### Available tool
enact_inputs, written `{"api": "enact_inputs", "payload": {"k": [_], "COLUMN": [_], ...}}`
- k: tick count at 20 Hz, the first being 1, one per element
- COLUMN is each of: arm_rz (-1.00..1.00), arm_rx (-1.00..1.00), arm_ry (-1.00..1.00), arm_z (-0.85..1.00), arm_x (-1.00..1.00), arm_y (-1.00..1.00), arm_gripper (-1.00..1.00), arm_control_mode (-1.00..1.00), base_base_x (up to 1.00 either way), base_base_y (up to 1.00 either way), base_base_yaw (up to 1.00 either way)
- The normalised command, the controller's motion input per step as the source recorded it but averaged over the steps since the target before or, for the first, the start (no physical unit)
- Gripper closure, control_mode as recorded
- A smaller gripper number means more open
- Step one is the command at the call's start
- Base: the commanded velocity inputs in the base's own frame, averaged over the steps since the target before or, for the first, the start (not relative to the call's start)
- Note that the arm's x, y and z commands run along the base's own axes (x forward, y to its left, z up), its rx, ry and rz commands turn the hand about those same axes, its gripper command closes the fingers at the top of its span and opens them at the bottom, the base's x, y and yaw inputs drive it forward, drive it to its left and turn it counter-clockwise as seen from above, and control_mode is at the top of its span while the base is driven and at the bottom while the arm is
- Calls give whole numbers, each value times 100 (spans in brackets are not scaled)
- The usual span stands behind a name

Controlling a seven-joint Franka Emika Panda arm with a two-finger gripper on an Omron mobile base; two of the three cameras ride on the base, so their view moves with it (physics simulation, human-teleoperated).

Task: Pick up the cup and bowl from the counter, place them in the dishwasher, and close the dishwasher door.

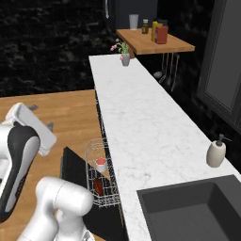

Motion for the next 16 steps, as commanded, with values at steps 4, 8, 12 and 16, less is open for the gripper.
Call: {"api": "enact_inputs", "payload": {"k": [4,8,12,16], "arm_rz": [-18,-19,3,16], "arm_rx": [-100,-88,14,68], "arm_ry": [1,25,27,-5], "arm_z": [-1,-1,-67,6], "arm_x": [-35,39,29,0], "arm_y": [-35,21,99,82], "arm_gripper": [-100,-100,-100,-100], "arm_control_mode": [-100,-100,-100,-100], "base_base_x": [0,0,0,0], "base_base_y": [0,0,0,0], "base_base_yaw": [0,0,0,0]}}
